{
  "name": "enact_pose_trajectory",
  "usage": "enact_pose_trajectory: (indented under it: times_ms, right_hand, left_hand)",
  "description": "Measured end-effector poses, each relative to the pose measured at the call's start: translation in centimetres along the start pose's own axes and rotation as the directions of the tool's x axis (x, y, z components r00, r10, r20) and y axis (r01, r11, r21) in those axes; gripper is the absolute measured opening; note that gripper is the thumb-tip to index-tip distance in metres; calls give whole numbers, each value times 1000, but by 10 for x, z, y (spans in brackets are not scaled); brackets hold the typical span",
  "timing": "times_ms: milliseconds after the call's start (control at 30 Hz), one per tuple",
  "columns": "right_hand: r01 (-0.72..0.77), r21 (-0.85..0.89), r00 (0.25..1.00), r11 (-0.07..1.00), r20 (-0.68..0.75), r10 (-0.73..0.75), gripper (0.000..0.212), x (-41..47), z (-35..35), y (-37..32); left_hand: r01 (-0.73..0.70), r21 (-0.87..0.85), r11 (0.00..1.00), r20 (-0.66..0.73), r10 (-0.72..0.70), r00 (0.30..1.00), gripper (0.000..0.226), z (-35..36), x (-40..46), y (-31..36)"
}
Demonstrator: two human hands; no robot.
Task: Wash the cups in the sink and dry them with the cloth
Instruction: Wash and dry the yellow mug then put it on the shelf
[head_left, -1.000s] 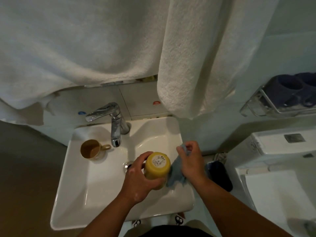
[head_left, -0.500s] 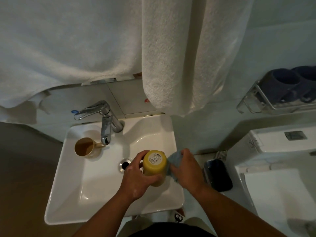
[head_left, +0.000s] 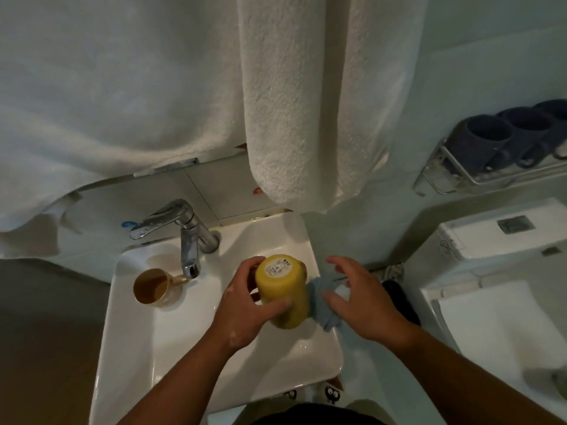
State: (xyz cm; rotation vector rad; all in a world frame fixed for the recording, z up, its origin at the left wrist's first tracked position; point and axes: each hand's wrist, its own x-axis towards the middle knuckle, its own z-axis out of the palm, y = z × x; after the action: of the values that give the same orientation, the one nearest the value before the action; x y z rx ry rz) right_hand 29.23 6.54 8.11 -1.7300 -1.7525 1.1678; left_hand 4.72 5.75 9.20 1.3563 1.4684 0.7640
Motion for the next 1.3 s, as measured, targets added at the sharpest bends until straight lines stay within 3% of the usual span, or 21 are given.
enact_pose_trajectory:
  times_ms: [100, 167, 333, 500, 600, 767, 833, 867, 933, 1000, 1100, 1167, 1300]
  right_hand:
    - [219, 66, 970, 974, 93, -224, 77, -12, -26, -36]
    - [237, 106, 965, 966, 86, -247, 85, -11, -36, -46]
    - [110, 413, 992, 904, -99, -76, 74, -23, -61, -52]
    - [100, 825, 953, 556, -239, 184, 56, -44, -91, -44]
    - [150, 896, 919, 419, -282, 275, 56, -48, -106, -37]
    - [198, 911, 891, 363, -321, 320, 55, -48, -138, -13]
    - [200, 873, 883, 444, -357, 304, 46, -46, -160, 2]
    - [198, 808, 868, 555, -408, 284, 41, -44, -174, 12]
    - [174, 570, 819, 803, -536, 203, 43, -41, -206, 40]
    - [152, 275, 801, 949, -597, 45, 52, -42, -243, 67]
    - [217, -133, 844, 967, -473, -254, 59, -44, -296, 108]
    - [214, -182, 874, 960, -403, -271, 67, -40, -331, 132]
    - [136, -145, 893, 980, -411, -184, 79, -23, -391, 170]
  left_hand:
    - [-30, -116, 993, 126, 45, 991, 81, -4, 12, 28]
    - [-77, -186, 980, 203, 115, 972, 78, 0, 22, 48]
    - [-81, -294, 952, 364, 190, 912, 83, 17, 45, 84]
    - [-120, -397, 910, 433, 301, 850, 105, 47, 45, 105]
    - [-259, -290, 921, 390, 361, 847, 99, 76, 41, 122]
    - [-398, -147, 905, 283, 424, 860, 86, 130, 52, 157]
    - [-443, -97, 891, 241, 453, 858, 80, 154, 62, 170]
    - [-455, -74, 887, 214, 460, 862, 77, 166, 70, 177]
    - [-453, -27, 891, 173, 450, 876, 75, 194, 86, 192]
    - [-420, 23, 907, 174, 410, 896, 74, 226, 101, 209]
    - [-361, 66, 930, 196, 343, 919, 76, 285, 119, 238]
    - [-302, 82, 950, 229, 277, 933, 83, 320, 129, 260]
    - [-227, 19, 974, 336, 208, 919, 97, 360, 147, 291]
